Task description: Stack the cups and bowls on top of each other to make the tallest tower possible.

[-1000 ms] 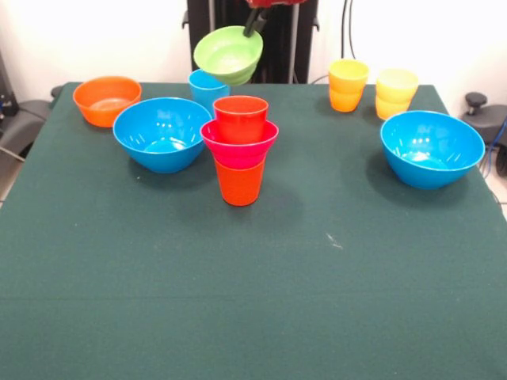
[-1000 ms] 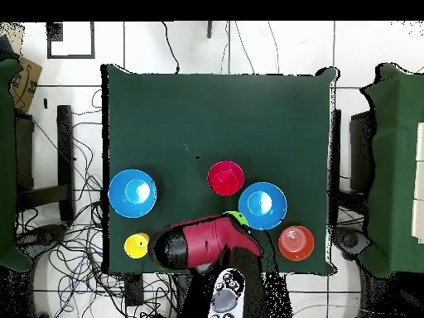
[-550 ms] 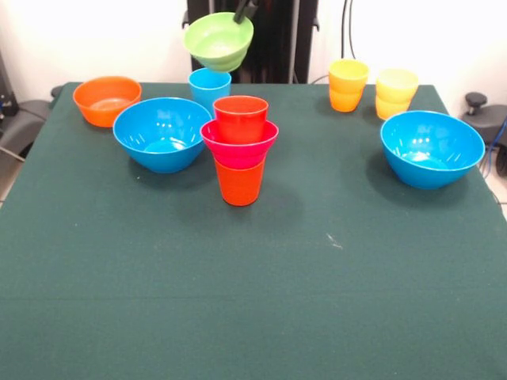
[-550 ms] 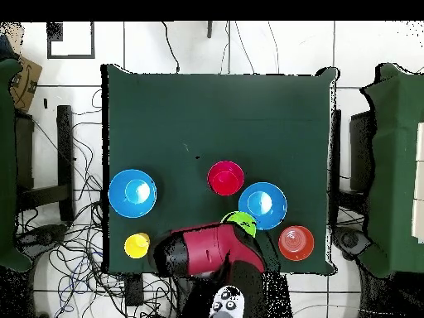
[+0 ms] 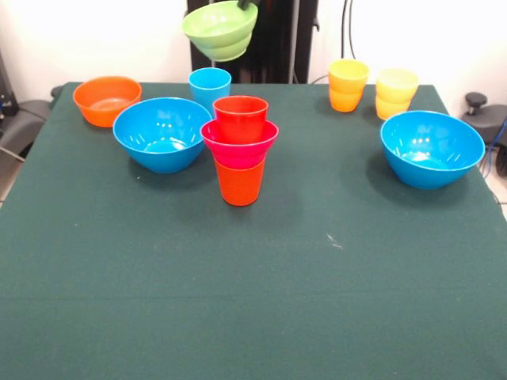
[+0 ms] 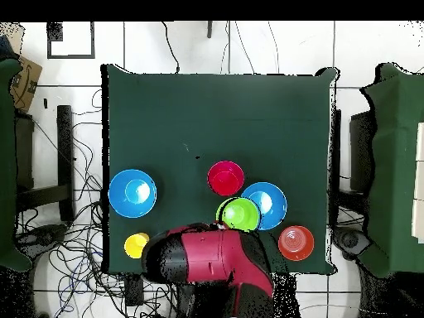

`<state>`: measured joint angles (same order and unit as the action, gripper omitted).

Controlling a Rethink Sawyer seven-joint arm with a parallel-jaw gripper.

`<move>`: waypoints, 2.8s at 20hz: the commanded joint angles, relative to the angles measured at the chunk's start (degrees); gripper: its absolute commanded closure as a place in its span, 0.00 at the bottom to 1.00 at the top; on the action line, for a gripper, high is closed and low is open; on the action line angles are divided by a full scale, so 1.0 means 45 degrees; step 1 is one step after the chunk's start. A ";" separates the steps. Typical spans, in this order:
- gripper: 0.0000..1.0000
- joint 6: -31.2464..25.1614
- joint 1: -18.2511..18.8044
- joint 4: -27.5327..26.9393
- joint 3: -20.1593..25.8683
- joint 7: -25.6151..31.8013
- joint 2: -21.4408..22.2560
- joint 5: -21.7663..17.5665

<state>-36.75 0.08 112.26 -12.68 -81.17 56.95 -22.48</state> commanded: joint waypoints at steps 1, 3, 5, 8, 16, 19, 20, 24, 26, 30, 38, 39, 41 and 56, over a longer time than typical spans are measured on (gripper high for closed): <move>1.00 0.0913 0.0204 -0.0169 0.1118 -0.2078 0.0611 0.1026; 1.00 0.0764 0.0268 -0.0217 0.1194 -0.1835 0.0758 0.1229; 1.00 0.0469 0.0191 -0.0458 0.1168 -0.1696 0.0827 0.1312; 1.00 0.0343 0.0088 -0.0757 0.1103 -0.1669 0.0804 0.1320; 1.00 0.0448 0.0004 -0.1667 0.1043 -0.1807 0.0065 0.0987; 1.00 0.0677 0.0086 -0.1929 0.1092 -0.1835 -0.0241 0.0943; 1.00 0.0482 0.0110 -0.2031 0.1110 -0.1761 -0.0353 0.0938; 1.00 0.0517 0.0303 -0.2155 0.1361 -0.1569 -0.0542 0.1183; 1.00 0.0710 0.0211 -0.2385 0.1273 -0.1795 -0.0857 0.1066; 1.00 0.0903 0.0244 -0.2349 0.1290 -0.1731 -0.0970 0.1028; 1.00 0.0772 0.0098 -0.2696 0.1218 -0.1931 -0.1334 0.1112; 1.00 0.0720 0.0065 -0.2715 0.1183 -0.1930 -0.1362 0.1072; 1.00 0.0864 0.0064 -0.2605 0.1147 -0.1891 -0.1345 0.1001; 1.00 0.1553 -0.0331 -0.2830 0.0951 -0.2418 -0.1629 0.1064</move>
<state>-32.83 -0.37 101.04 -11.69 -81.36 53.03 -18.10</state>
